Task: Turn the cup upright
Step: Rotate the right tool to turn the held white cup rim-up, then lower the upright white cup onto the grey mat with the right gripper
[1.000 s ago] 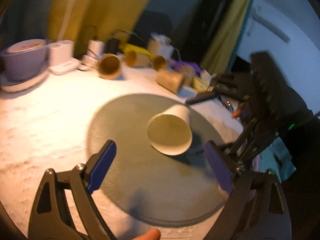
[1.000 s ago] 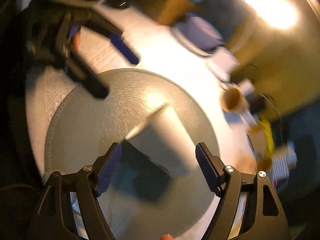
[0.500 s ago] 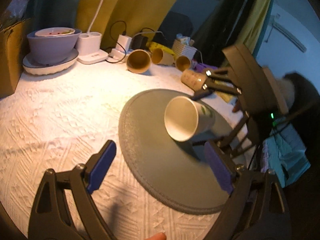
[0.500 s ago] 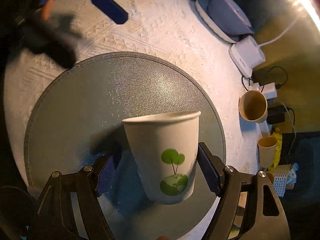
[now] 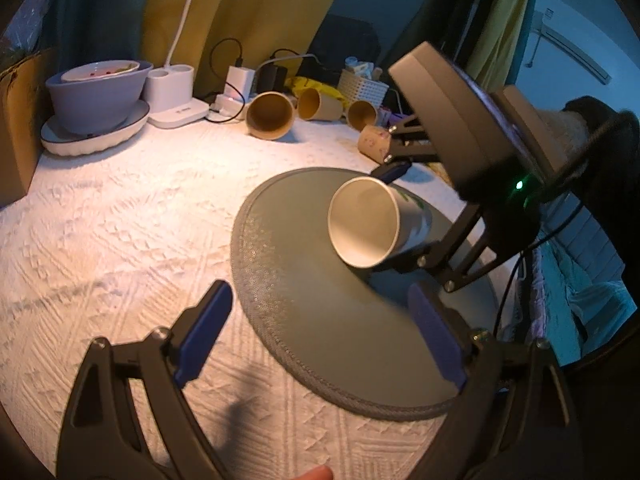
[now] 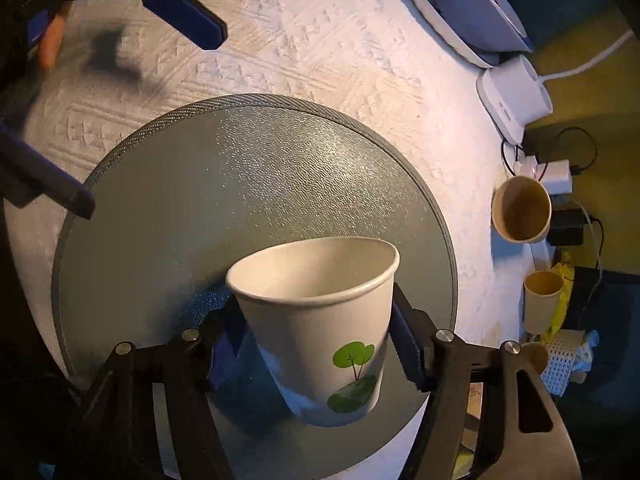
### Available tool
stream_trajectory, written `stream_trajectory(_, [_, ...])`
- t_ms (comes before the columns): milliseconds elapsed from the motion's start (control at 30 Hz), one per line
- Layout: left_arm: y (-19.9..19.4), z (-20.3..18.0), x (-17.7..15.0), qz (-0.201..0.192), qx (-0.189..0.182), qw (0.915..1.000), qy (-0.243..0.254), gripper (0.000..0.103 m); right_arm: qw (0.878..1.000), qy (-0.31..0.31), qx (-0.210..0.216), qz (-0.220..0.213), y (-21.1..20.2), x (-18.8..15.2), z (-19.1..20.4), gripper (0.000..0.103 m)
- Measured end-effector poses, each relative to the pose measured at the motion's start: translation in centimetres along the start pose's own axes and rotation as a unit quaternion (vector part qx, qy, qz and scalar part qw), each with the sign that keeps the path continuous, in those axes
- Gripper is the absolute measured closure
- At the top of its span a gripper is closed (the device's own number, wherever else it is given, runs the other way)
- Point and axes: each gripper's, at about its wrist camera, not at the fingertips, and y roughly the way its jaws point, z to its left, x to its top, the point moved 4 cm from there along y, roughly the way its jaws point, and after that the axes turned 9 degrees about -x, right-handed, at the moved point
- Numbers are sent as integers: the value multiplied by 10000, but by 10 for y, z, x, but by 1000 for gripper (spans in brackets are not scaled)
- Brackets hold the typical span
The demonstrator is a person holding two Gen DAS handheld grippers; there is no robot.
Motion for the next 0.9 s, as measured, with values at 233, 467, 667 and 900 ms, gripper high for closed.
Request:
stream_trajectory(233, [-1, 3, 2, -52, 14, 10000, -24, 12, 9924, 1143, -125, -429, -18, -19, -27, 35])
stream_trajectory(467, [-4, 5, 6, -210, 132, 9997, -15, 12, 9340, 3253, -132, -1472, -41, -62, -51, 35])
stream_trajectory(667, [2, 3, 9, -266, 229, 9994, 44, 12, 8511, 4756, -29, -2223, -37, -97, -58, 35])
stream_trajectory(900, [9, -3, 13, -337, 331, 9988, 128, 12, 7953, 5498, 150, -2549, -24, -108, -59, 35])
